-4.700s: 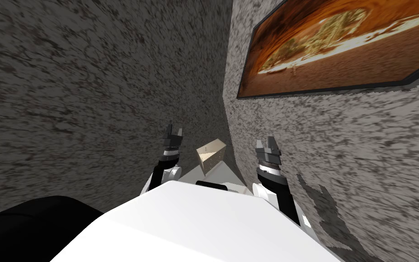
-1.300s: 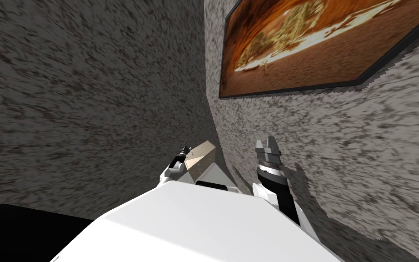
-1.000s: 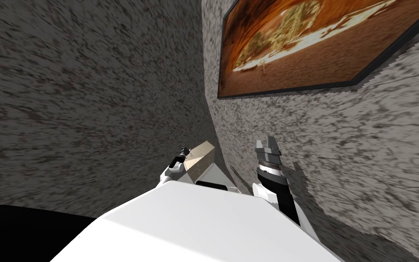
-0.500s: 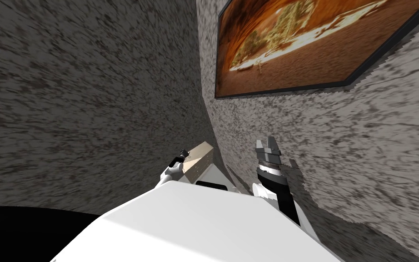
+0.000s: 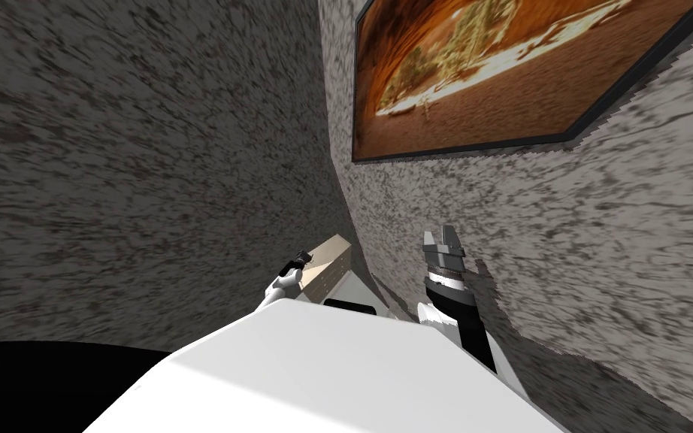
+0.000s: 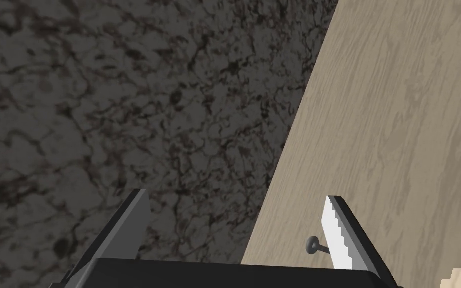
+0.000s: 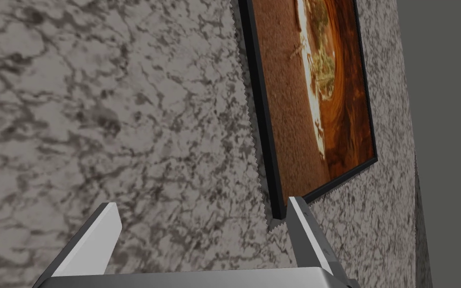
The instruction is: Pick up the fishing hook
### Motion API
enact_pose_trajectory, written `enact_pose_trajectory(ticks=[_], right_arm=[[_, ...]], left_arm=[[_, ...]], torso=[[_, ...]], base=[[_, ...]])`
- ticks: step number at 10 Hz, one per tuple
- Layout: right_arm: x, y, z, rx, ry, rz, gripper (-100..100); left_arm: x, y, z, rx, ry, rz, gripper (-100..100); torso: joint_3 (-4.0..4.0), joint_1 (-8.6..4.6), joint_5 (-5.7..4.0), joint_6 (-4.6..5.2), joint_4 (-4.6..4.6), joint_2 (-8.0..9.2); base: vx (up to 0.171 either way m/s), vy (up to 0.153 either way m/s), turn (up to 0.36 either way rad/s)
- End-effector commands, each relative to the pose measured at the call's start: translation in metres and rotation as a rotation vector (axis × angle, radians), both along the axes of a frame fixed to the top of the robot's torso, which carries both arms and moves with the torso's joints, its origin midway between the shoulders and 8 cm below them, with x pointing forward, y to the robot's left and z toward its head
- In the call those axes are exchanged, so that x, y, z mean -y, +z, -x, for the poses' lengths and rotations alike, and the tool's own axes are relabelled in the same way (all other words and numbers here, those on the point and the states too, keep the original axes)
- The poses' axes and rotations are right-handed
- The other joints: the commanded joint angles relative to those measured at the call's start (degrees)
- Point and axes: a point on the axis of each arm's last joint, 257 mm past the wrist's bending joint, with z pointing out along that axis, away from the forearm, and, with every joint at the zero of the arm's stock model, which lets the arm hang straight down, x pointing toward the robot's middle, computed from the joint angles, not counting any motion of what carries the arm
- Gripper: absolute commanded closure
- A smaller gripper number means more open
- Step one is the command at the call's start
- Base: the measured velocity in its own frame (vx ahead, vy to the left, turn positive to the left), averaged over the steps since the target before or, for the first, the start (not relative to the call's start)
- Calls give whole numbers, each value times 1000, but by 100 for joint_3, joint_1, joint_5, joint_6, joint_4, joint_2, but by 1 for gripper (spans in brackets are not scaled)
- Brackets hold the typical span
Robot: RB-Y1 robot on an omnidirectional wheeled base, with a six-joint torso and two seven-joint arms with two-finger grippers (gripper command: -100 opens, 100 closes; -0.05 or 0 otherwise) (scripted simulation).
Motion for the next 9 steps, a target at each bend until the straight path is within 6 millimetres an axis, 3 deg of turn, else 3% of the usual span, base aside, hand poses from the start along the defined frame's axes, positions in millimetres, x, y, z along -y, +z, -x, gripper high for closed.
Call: enact_pose_trajectory(ticks=[1, 7, 9], right_arm=[[0, 0, 0, 0, 0, 0, 0], [0, 0, 0, 0, 0, 0, 0], [0, 0, 0, 0, 0, 0, 0]], left_arm=[[-5, -13, 6, -29, 20, 27, -100], [-17, -55, 26, -114, 114, 163, -100], [-20, -78, 39, -160, 174, 245, -100]], torso=[[0, 0, 0, 0, 0, 0], [1, 3, 1, 0, 0, 2], [2, 5, 1, -2, 0, 4]], base=[[20, 2, -42], [18, 7, -50], [17, 18, -72]])
